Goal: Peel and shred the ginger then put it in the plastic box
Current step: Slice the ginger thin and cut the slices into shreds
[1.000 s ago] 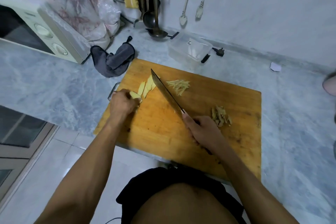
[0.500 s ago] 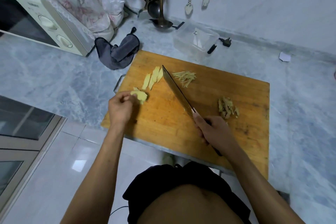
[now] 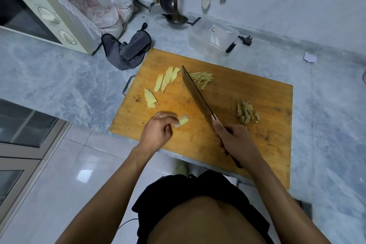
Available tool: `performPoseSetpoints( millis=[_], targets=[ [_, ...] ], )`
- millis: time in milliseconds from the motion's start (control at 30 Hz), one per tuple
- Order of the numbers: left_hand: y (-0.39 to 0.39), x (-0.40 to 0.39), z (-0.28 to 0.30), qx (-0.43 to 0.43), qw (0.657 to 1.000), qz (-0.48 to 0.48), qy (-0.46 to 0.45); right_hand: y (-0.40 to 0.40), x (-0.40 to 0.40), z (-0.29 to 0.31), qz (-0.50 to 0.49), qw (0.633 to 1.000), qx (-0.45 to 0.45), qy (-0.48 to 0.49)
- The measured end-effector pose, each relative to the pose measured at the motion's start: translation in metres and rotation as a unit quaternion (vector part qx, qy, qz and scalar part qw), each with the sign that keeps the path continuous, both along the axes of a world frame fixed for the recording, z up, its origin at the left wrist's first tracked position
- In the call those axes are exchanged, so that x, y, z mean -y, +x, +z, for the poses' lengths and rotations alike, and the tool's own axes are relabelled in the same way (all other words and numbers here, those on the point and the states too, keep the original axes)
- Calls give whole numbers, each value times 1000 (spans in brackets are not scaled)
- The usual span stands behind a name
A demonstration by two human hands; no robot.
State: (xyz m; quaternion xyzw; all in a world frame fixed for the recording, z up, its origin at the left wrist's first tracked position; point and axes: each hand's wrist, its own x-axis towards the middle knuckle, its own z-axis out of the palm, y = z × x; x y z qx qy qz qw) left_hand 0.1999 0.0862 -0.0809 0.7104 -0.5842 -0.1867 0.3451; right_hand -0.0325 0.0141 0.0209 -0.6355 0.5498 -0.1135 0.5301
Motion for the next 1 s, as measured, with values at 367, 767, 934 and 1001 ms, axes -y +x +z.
performPoseSetpoints(
  millis=[367,767,934,1001],
  targets=[
    [42,53,28,77,930,321,162,-4,-4,1,6,1000,14,-17],
    [48,16,34,-220,901,373,10,-5,-5,-5,11,1000,-2,-10],
    [26,-12,28,-329,855,397,65,-6,-9,-7,13,1000,-1,-2],
    [17,-19,26,-368,831,406,90,-6,-10,-8,7,1000,4,0]
  ],
)
